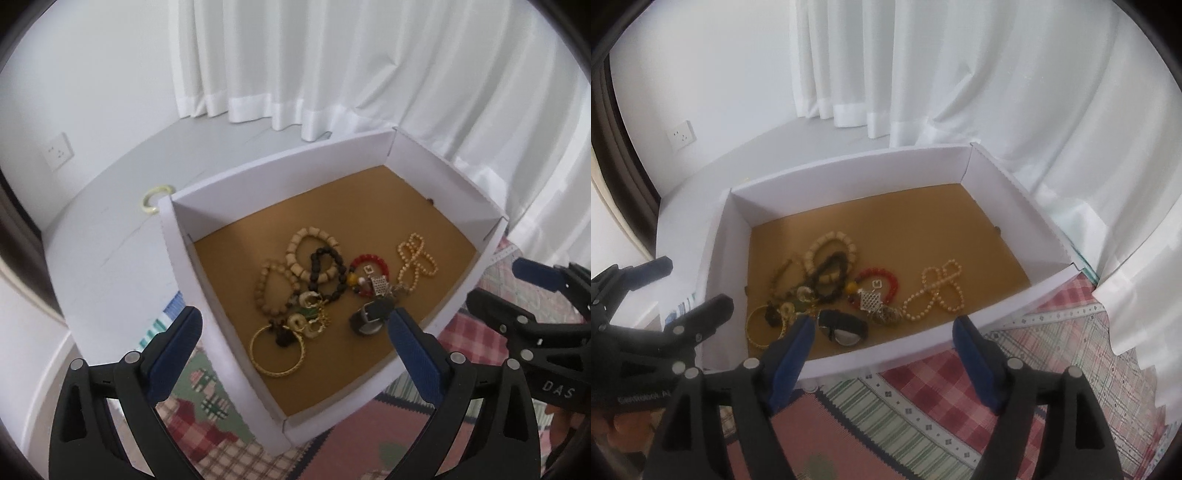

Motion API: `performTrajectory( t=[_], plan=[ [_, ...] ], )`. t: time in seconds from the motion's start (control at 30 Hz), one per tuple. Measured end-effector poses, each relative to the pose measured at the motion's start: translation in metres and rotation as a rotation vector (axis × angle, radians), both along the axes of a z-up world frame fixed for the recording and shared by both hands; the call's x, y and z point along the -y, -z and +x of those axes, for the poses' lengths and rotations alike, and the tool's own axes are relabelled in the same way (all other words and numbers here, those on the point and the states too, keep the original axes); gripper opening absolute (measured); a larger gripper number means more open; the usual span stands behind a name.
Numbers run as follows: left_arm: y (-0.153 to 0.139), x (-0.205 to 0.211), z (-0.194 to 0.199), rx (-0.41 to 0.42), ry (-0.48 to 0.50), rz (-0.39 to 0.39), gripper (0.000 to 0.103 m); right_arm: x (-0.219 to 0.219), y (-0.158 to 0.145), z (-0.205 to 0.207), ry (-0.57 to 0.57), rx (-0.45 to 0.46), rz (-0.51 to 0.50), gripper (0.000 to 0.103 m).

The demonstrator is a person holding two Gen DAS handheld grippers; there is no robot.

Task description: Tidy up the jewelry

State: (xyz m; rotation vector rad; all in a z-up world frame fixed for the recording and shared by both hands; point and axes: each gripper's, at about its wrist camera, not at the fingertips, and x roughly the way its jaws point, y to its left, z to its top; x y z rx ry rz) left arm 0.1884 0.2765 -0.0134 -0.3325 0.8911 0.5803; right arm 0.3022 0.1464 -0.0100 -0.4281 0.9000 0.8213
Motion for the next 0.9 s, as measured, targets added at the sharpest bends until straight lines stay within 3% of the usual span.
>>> performTrajectory(
  t=[0.2, 0.43, 0.9],
  plan=[
    [-0.012, -0.005, 0.006, -0.060, 0.006, -0.048, 0.101, -0.005, -0.011, 0.006, 0.014, -0.040, -0.040, 0.079],
    [-0.033, -0.007, 0.007, -0.067, 0.011, -0.047, 0.101, -0.011, -0.026, 0.008, 0.001, -0.049, -0.067, 0.080],
    [-0.030, -0.007, 0.012, -0.084, 0.022, -0.057, 0.101, -0.008, -0.018, 0.011, 0.012, -0.060, -0.116, 0.080]
  ],
)
